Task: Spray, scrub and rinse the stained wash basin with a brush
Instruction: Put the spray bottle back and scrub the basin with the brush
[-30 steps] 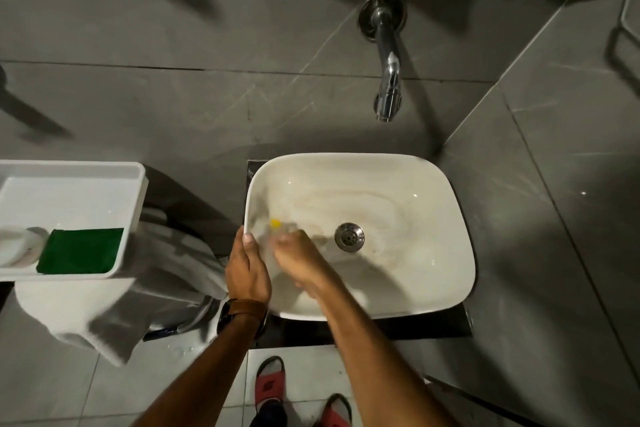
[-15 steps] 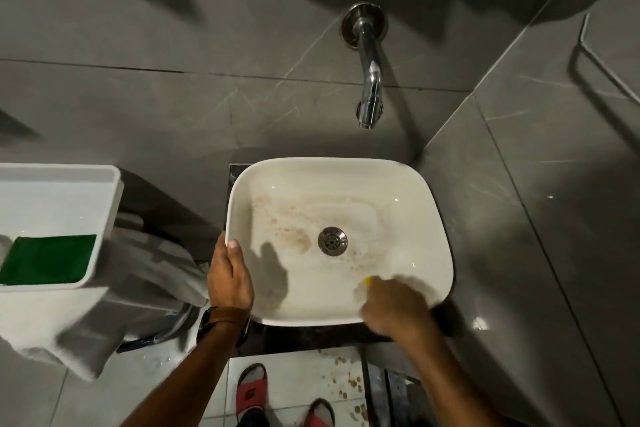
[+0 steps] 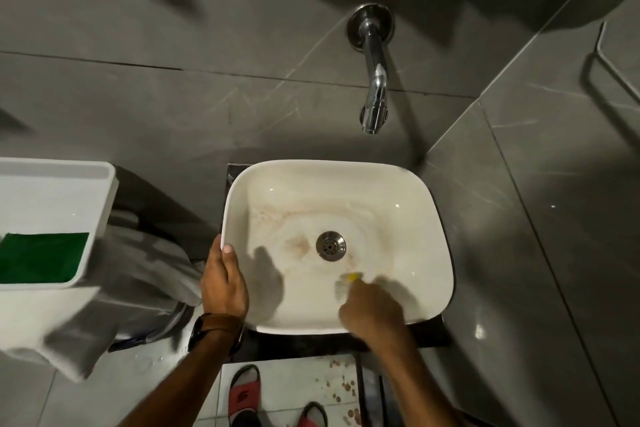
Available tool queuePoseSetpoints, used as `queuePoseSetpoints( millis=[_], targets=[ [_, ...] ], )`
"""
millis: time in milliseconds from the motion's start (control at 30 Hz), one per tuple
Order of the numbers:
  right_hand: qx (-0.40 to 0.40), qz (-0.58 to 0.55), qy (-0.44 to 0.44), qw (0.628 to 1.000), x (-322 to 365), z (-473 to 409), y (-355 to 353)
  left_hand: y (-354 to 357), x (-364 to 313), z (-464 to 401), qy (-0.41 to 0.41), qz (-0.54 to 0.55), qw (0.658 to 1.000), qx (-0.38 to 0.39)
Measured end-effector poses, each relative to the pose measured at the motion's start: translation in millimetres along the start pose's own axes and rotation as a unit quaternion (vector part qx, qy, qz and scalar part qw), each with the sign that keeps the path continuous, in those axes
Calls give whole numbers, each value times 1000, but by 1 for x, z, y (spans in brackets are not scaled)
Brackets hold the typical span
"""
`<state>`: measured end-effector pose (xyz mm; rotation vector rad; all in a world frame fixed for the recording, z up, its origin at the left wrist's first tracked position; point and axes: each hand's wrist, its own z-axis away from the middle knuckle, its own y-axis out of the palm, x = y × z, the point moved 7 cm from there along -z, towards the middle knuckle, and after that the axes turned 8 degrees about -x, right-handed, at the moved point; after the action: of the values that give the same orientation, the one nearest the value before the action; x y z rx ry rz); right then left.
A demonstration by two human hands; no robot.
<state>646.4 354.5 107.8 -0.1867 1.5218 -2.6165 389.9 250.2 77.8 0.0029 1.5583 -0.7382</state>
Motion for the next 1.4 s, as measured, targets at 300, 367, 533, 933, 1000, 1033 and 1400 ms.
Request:
queuePoseSetpoints(
  millis=[300, 367, 533, 933, 1000, 1033, 1400],
  targets=[
    [-112, 44, -4, 993, 3, -48, -35, 1, 3, 1, -2, -14, 1000, -3],
    [-75, 32, -11, 997, -11, -19, -17, 0, 3, 0, -5, -20, 1000, 0],
    [-59, -44, -103, 992, 55, -21, -3, -1, -5, 2, 17, -27, 999, -15],
    [-8, -58, -171, 983, 79, 40, 11, -1, 0, 3, 22, -32, 999, -22],
    [-44, -53, -234, 970, 130, 16, -2, 0, 0, 2, 27, -33, 999, -19],
    [-83, -39, -240, 966, 141, -4, -17, 0, 1, 2, 25, -32, 999, -18],
    [-176, 207, -13, 962, -99, -74, -121, -1, 0, 5, 18, -15, 1000, -19]
  ],
)
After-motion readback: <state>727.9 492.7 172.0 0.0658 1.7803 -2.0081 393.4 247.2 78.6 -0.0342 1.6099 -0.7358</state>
